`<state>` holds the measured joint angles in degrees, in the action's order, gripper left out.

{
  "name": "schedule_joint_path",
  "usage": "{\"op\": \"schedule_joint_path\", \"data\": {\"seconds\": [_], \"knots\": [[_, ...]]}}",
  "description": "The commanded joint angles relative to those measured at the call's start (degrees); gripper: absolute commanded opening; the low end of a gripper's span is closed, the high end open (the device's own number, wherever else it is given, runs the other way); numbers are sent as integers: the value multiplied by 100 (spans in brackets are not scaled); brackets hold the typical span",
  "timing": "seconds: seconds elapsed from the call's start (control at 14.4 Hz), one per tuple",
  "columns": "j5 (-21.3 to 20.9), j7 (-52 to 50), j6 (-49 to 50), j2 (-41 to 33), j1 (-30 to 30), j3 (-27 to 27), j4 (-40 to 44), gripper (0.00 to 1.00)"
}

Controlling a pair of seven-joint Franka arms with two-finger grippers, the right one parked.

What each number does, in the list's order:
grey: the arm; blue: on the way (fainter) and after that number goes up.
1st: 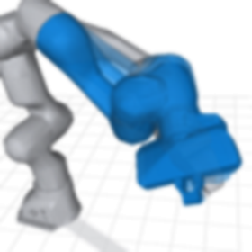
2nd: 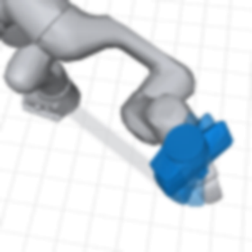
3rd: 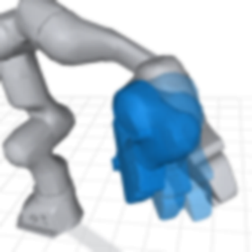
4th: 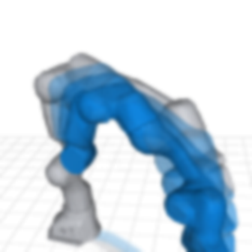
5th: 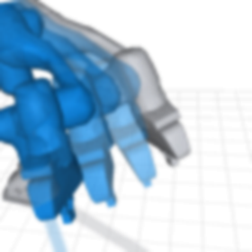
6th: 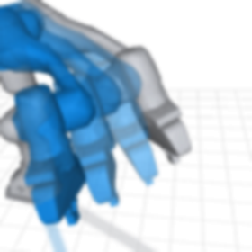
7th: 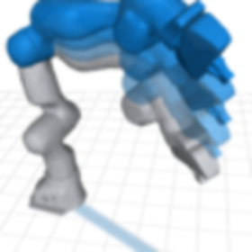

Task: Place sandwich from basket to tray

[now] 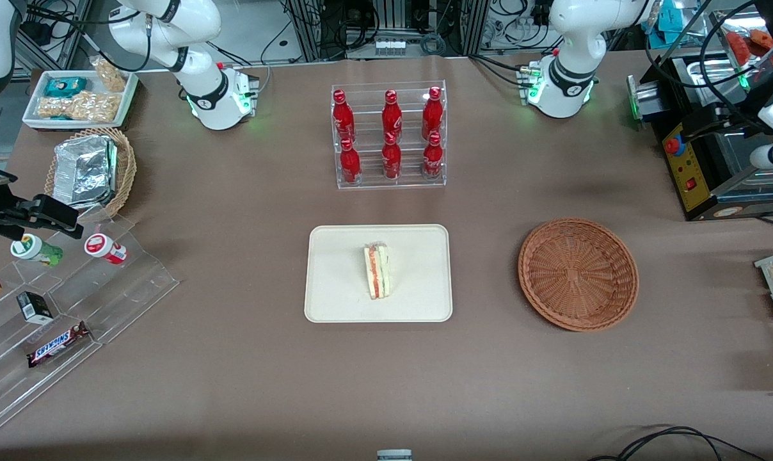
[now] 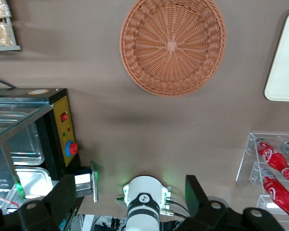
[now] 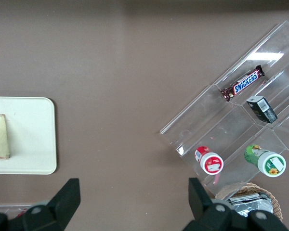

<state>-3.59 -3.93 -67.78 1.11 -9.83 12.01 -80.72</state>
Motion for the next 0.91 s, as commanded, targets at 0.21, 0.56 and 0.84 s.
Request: {"op": "schedule_joint_path", "data": {"seconds": [0.21, 0.56, 0.84], "knots": [[-115, 94, 115, 74, 25, 82, 162, 100], [-115, 23, 80, 83, 16, 73, 145, 100], [-142, 41, -280, -40, 16, 73, -145, 100]]}}
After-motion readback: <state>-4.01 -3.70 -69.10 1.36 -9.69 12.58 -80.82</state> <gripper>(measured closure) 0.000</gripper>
